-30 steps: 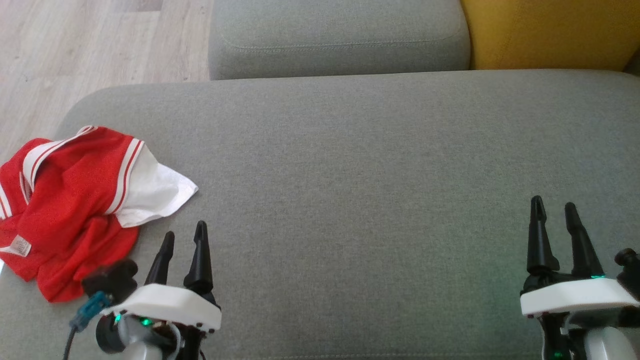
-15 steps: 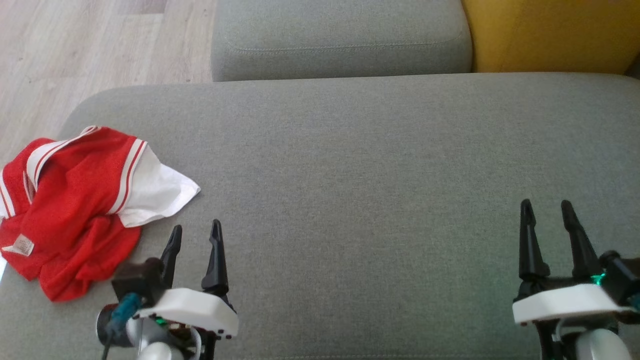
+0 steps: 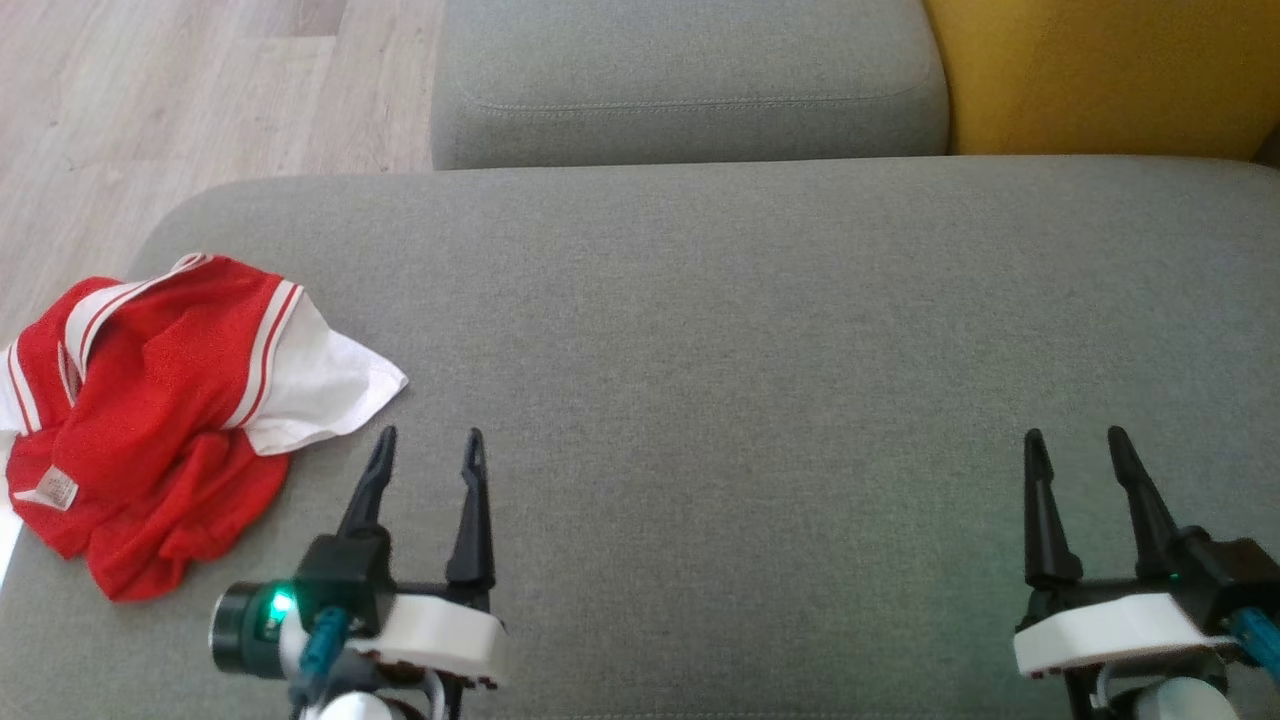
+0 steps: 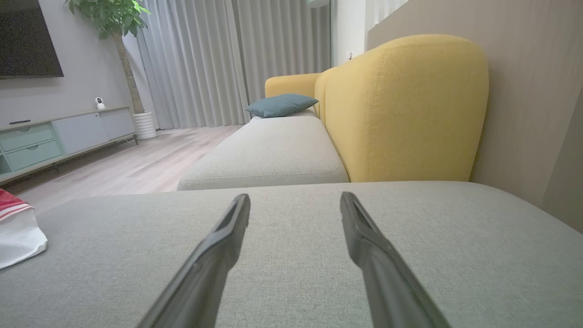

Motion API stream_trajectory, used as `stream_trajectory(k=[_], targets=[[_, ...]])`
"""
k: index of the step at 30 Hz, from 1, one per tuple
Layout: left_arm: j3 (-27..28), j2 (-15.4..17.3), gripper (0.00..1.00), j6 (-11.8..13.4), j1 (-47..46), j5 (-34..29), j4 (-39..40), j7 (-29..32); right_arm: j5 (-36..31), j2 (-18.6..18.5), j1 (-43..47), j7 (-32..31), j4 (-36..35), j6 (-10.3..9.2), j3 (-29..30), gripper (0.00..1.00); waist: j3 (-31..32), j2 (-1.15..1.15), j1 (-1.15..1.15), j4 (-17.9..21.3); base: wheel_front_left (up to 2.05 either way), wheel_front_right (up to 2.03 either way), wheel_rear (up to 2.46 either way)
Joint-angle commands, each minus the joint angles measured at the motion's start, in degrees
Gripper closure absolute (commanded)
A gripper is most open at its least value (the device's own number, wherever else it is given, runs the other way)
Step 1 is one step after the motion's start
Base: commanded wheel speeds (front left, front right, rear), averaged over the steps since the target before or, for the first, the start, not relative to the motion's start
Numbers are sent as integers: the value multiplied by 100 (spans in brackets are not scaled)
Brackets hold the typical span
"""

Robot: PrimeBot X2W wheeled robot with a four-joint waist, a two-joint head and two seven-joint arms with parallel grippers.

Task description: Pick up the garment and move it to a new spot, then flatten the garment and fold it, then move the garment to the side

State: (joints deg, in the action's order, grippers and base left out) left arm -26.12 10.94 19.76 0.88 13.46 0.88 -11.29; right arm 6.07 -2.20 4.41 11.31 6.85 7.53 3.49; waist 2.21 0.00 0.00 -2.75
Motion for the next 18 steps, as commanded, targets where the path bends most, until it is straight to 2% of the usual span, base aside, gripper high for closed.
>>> stream_trajectory(k=[1, 7, 10, 12, 18], targets=[[65, 111, 0, 76, -279, -192, 267, -108, -218, -60, -159, 104, -230, -4, -181, 0, 5, 0, 0, -5, 0, 0, 0], [194, -39, 0, 39, -176, -142, 253, -192, -262, -63, -128, 189, -342, -4, -222, 0, 21, 0, 0, -29, 0, 0, 0], [369, -155, 0, -58, -103, -205, 295, -243, 41, -64, -86, 239, -307, -4, -297, 0, 35, 0, 0, -47, 0, 0, 0], [569, -303, 0, -163, 0, -150, 310, -276, 244, -65, -66, 273, -235, -4, -302, 0, 51, 0, 0, -56, 0, 0, 0], [1088, -606, 0, -628, 195, -321, 255, -371, 253, -67, -31, 369, -125, -4, -205, 0, 89, 0, 0, -117, 0, 0, 0]])
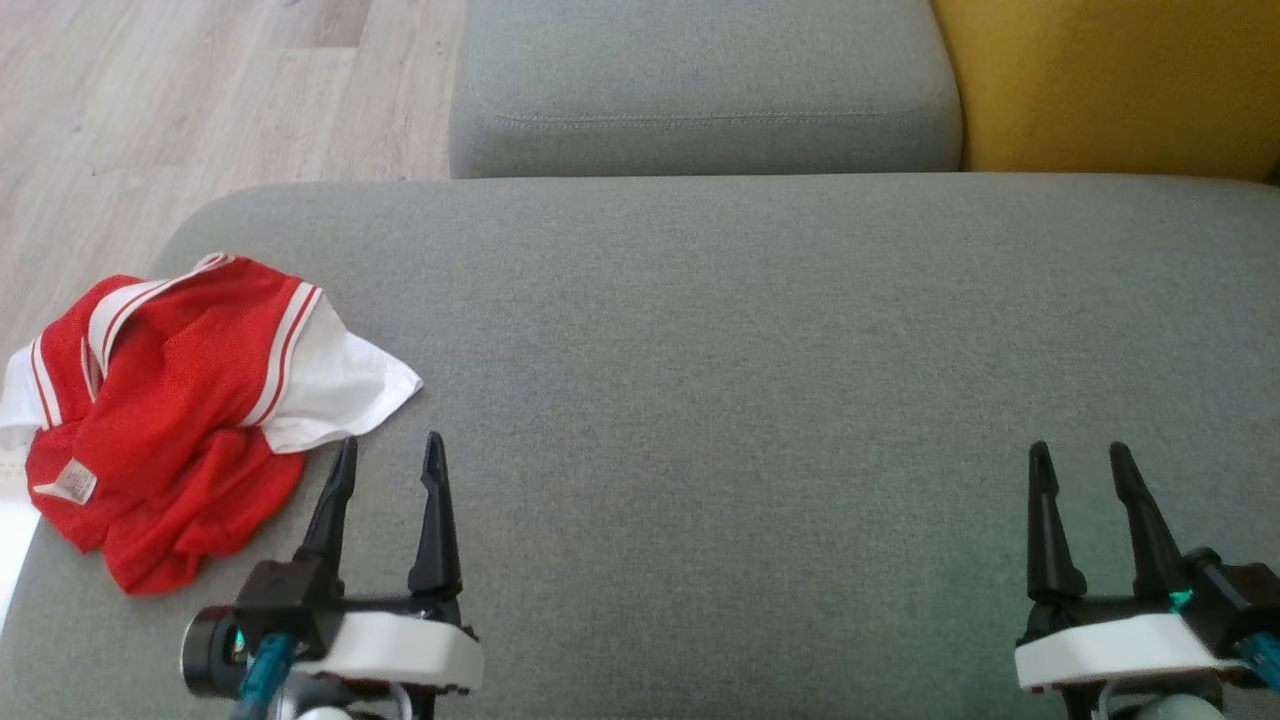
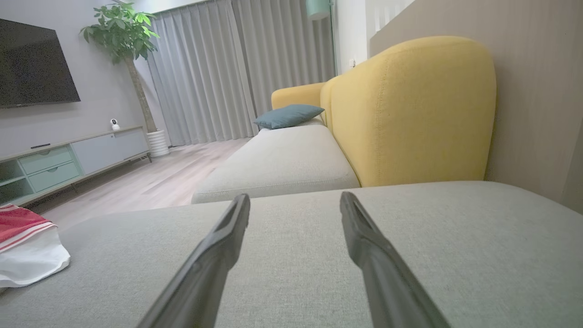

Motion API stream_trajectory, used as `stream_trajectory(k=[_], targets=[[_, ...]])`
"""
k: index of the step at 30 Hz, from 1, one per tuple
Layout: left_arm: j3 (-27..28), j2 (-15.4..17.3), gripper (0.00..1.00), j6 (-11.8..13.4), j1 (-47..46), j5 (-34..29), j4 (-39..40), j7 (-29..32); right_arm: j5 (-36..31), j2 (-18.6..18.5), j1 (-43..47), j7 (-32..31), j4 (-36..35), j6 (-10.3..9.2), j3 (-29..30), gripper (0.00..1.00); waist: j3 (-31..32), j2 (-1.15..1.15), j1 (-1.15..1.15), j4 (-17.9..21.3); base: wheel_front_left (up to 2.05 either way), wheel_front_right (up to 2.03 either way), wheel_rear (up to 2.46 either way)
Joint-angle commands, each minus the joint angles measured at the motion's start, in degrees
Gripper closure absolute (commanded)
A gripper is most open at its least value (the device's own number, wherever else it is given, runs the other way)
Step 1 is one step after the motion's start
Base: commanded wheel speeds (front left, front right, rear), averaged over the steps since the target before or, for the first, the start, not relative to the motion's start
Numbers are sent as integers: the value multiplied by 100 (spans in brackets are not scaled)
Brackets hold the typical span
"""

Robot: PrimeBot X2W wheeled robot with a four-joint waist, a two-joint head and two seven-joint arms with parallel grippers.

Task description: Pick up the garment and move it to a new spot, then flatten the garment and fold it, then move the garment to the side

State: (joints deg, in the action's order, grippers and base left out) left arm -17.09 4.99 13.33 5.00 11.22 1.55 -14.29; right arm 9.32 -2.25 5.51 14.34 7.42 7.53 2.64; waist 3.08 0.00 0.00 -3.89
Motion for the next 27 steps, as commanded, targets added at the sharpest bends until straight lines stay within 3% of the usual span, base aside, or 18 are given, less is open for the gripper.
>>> stream_trajectory(k=[1, 5, 9, 21, 27], targets=[[254, -52, 0, -85, -185, -70, 133, -71, 22, -63, -135, 66, -115, -4, -84, 0, 5, 0, 0, -5, 0, 0, 0], [377, -150, 0, -436, -107, -56, -224, -71, -16, -63, -143, 66, 14, -4, -36, 0, 9, 0, 0, -2, 0, 0, 0], [423, -189, 0, -600, -133, -178, -390, -71, -64, -63, -145, 66, 114, -4, 26, 0, -7, 0, 0, 23, 0, 0, 0], [445, -210, 0, -615, -199, -135, -322, -71, -88, -63, -186, 66, 124, -4, 77, 0, -60, 0, 0, 59, 0, 0, 0], [452, -211, 0, -589, -228, -133, -344, -71, -77, -63, -193, 66, 93, -4, -11, 0, -87, 0, 0, -127, 0, 0, 0]])
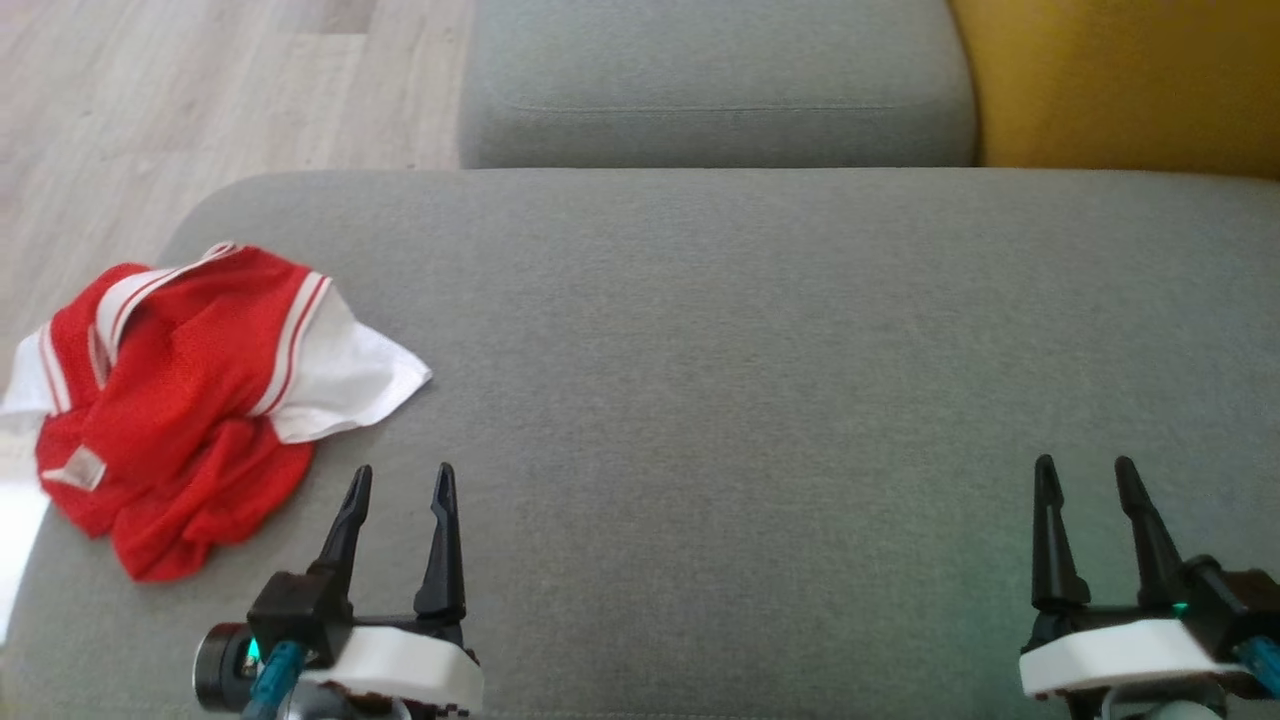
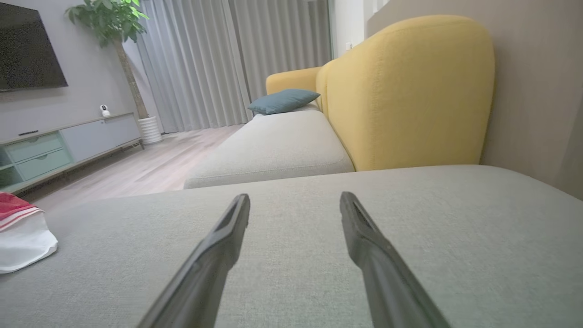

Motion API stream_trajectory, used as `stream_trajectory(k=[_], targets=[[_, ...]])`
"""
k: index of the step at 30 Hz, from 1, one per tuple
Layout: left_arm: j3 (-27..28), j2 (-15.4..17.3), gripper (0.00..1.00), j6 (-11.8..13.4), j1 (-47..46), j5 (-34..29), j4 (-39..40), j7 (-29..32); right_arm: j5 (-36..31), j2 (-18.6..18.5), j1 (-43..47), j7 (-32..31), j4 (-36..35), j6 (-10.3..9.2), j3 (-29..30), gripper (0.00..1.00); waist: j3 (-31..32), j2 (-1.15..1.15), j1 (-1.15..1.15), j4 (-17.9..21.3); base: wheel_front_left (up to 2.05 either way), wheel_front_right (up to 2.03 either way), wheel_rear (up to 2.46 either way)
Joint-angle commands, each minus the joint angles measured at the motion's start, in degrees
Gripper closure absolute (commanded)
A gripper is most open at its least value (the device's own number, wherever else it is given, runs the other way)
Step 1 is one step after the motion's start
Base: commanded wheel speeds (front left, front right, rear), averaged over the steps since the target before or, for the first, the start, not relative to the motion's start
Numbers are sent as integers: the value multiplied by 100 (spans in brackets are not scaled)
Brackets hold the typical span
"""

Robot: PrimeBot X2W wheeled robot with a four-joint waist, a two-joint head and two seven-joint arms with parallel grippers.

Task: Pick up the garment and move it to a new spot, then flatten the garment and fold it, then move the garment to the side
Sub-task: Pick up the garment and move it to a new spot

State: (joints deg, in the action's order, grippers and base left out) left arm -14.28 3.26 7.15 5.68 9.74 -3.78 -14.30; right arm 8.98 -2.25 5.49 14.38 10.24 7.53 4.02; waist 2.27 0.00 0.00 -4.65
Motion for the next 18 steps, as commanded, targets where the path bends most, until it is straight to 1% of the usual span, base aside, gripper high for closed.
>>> stream_trajectory(k=[1, 7, 13, 18], targets=[[180, -37, 0, 33, -304, 15, 185, -70, -41, -63, -184, 62, -198, -4, -159, 0, -8, 0, 0, -105, 0, 0, 0], [265, -37, 0, 51, -337, 7, 158, -70, -9, -63, -151, 62, -212, -4, -214, 0, -32, 0, 0, -557, 0, 0, 0], [374, -38, 0, 15, -345, -35, 123, -70, 29, -63, -132, 62, -180, -4, -293, 0, -38, 0, 0, -1084, 0, 0, 0], [448, -38, 0, -16, -345, -47, 79, -70, 76, -63, -134, 62, -169, -4, -372, 0, -39, 0, 0, -1450, 0, 0, 0]])
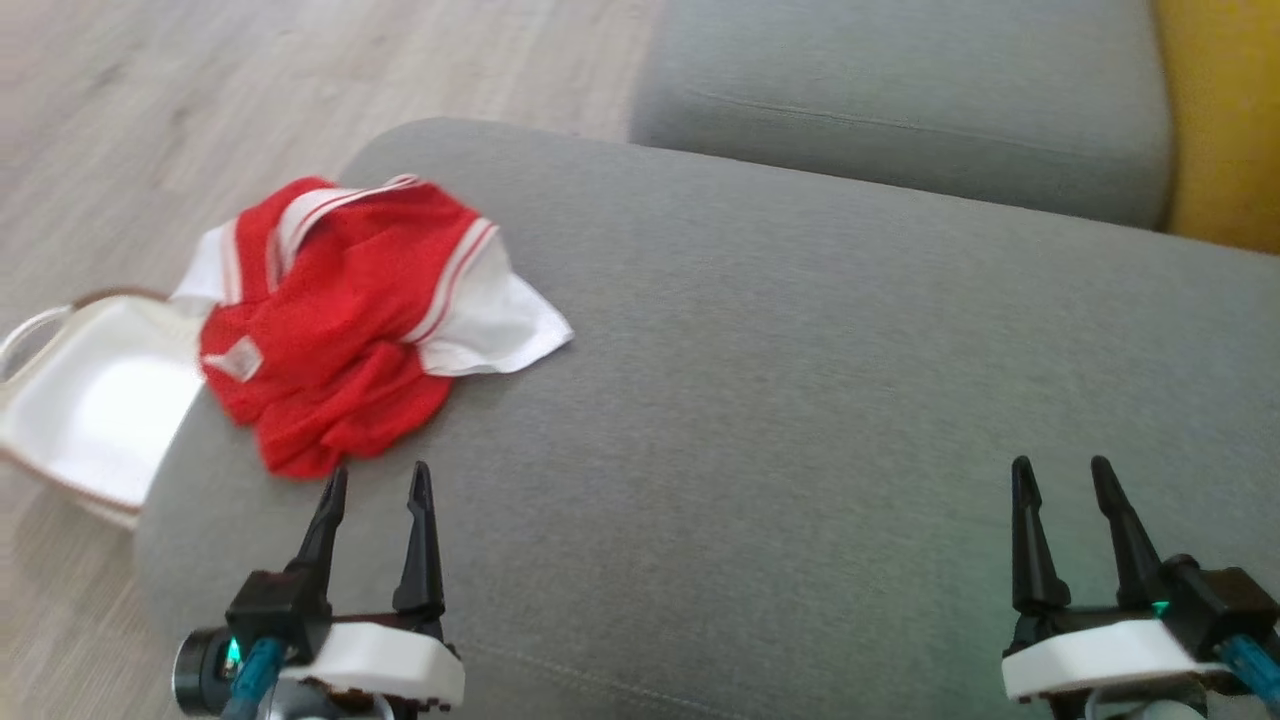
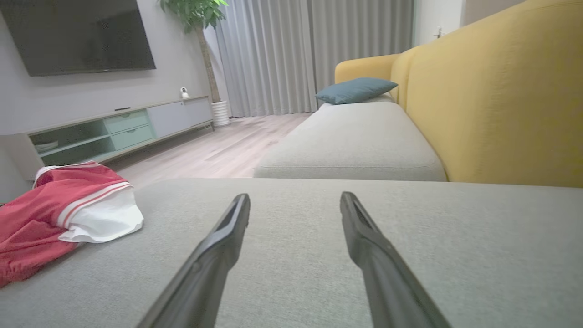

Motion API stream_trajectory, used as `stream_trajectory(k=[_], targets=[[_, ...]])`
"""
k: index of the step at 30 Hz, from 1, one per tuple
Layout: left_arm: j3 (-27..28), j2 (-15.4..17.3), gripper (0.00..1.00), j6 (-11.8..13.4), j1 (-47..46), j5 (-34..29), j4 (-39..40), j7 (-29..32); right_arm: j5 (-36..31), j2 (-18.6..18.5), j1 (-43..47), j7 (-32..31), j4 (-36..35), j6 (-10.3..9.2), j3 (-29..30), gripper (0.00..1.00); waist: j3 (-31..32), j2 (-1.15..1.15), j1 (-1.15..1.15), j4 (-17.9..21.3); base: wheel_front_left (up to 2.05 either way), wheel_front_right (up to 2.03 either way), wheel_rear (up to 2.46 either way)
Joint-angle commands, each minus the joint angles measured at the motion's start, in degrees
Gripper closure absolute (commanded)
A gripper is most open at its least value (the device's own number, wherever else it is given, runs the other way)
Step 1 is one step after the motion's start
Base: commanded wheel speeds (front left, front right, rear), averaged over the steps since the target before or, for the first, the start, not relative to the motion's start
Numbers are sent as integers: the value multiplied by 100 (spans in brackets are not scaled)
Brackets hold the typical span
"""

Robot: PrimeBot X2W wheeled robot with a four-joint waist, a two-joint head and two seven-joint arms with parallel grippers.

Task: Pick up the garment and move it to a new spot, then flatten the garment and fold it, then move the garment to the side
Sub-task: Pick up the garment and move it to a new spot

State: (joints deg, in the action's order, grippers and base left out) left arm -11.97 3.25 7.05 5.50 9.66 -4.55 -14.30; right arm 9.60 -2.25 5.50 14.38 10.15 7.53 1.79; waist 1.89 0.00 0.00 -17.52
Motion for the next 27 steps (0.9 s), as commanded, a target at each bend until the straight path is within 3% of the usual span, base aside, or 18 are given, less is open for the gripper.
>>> stream_trajectory(k=[1, 14, 22, 27], targets=[[222, -37, 0, -13, -333, -37, 145, -70, 24, -63, -133, 62, -154, -4, -156, 0, -1, 0, 0, -232, 0, 0, 0], [376, -37, 0, -106, -371, -51, 127, -70, 145, -63, -90, 62, -159, -4, -373, 0, -33, 0, 0, -775, 0, 0, 0], [562, -37, 0, -182, -475, -63, 76, -70, 101, -63, -116, 62, -183, -4, -345, 0, -152, 0, 0, -785, 0, 0, 0], [842, -23, 0, -340, -911, -166, 80, -70, -146, -63, -336, 62, -275, -4, -123, 0, -608, 0, 0, -692, 0, 0, 0]])
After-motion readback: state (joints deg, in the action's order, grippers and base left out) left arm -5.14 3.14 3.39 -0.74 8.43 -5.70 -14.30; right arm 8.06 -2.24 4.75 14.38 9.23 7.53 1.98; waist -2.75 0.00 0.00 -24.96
